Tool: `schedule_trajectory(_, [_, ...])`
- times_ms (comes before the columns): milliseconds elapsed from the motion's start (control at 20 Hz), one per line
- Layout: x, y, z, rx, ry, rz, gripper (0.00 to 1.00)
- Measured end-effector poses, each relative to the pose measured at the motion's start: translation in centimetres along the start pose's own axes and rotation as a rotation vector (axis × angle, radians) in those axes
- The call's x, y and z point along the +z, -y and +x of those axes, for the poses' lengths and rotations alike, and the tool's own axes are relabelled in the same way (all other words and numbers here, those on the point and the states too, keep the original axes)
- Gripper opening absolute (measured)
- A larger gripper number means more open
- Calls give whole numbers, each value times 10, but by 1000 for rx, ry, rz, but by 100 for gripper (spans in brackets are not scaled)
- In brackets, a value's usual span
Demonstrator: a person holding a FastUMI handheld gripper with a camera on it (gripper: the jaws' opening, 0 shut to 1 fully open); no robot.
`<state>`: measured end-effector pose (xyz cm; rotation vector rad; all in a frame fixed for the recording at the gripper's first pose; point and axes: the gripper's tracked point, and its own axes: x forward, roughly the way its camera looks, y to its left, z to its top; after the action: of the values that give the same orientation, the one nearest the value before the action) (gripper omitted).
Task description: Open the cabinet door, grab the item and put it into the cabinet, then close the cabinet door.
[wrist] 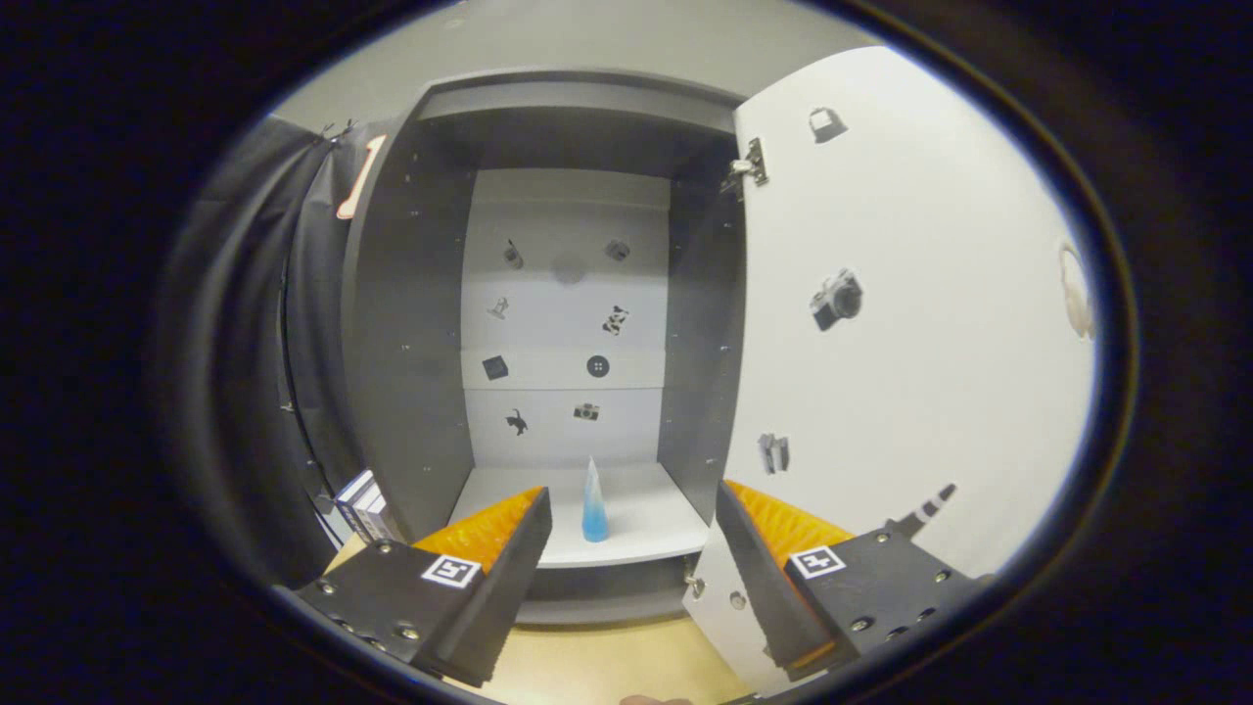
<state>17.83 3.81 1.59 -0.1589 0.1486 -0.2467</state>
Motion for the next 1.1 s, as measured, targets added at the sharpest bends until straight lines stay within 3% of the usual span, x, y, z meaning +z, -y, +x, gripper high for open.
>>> schedule_trajectory(250, [11,31,-68,-95,50,36,99])
schedule_trajectory(650, [6,118,-173,-363,110,27,99])
schedule_trajectory(900, [-6,186,-214,-544,108,41,99])
schedule_trajectory(1100, [-8,226,-231,-642,116,49,99])
